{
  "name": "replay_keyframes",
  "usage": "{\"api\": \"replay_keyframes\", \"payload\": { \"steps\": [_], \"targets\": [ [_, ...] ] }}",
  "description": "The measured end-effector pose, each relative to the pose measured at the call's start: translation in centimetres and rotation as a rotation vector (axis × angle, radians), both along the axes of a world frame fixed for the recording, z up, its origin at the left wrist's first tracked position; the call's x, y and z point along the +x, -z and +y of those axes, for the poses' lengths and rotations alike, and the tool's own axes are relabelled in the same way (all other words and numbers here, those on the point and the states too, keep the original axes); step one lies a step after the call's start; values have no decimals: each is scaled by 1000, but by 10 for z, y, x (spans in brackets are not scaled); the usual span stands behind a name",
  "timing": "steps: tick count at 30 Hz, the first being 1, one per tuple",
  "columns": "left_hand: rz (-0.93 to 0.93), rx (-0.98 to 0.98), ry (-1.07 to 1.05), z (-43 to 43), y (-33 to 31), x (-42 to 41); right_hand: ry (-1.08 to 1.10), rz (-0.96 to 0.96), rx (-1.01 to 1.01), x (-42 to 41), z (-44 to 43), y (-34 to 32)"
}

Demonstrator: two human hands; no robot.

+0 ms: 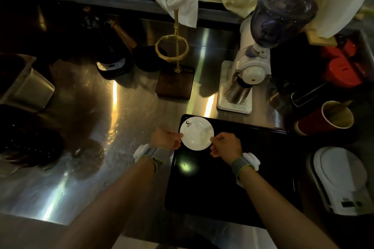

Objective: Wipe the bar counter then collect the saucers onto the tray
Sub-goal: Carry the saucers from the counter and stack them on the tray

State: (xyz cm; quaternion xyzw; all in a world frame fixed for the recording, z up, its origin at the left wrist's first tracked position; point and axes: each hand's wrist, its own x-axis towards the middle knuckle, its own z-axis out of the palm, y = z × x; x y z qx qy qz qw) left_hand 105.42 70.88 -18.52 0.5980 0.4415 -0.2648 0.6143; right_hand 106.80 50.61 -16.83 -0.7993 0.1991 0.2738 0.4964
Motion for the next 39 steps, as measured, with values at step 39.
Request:
{"api": "replay_keyframes", "payload": {
  "steps": [39],
  "targets": [
    [-883, -53, 545, -440, -177, 21, 381, -594, 53, -59, -414, -165]
  ]
}}
